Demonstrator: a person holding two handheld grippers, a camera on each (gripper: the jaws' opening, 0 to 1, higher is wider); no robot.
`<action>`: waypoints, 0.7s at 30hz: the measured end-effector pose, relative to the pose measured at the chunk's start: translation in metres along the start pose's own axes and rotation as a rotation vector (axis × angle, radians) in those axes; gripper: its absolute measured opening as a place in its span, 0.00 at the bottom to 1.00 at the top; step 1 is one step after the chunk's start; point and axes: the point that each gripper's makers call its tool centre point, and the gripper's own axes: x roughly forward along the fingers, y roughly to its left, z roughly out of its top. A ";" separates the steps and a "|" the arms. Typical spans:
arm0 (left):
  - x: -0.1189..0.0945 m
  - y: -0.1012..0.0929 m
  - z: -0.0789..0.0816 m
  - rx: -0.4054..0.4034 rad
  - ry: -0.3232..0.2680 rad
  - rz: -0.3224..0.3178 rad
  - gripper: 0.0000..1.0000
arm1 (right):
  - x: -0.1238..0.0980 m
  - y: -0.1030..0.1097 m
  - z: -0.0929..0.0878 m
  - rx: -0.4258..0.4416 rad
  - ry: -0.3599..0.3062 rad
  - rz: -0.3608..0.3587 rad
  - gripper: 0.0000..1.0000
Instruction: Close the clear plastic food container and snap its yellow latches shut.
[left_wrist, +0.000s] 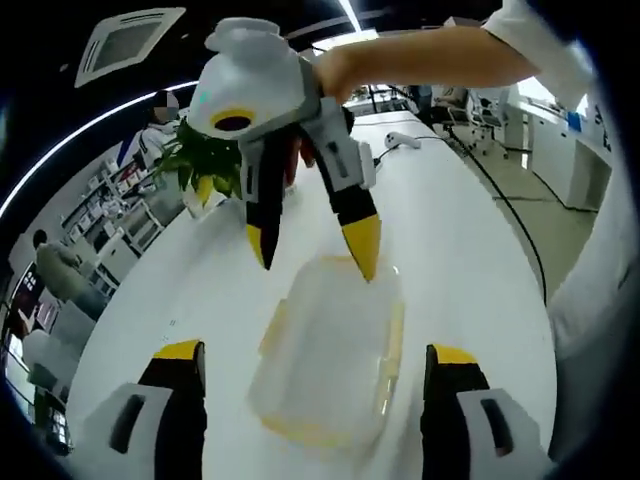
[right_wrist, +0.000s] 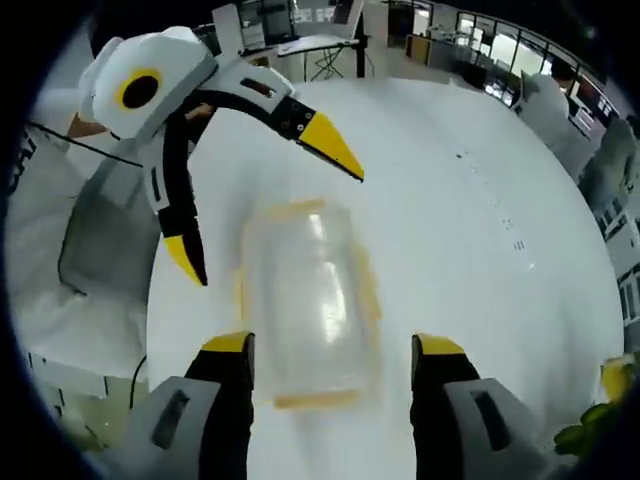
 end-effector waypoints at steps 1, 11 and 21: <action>0.001 0.000 -0.003 0.021 0.008 0.001 0.85 | 0.000 0.001 -0.002 -0.003 -0.005 -0.001 0.65; 0.013 -0.008 -0.035 0.055 0.117 -0.053 0.86 | 0.008 0.009 -0.024 -0.045 0.014 0.000 0.80; 0.019 -0.010 -0.050 0.042 0.160 -0.083 0.86 | 0.024 0.013 -0.036 -0.061 0.026 0.007 0.86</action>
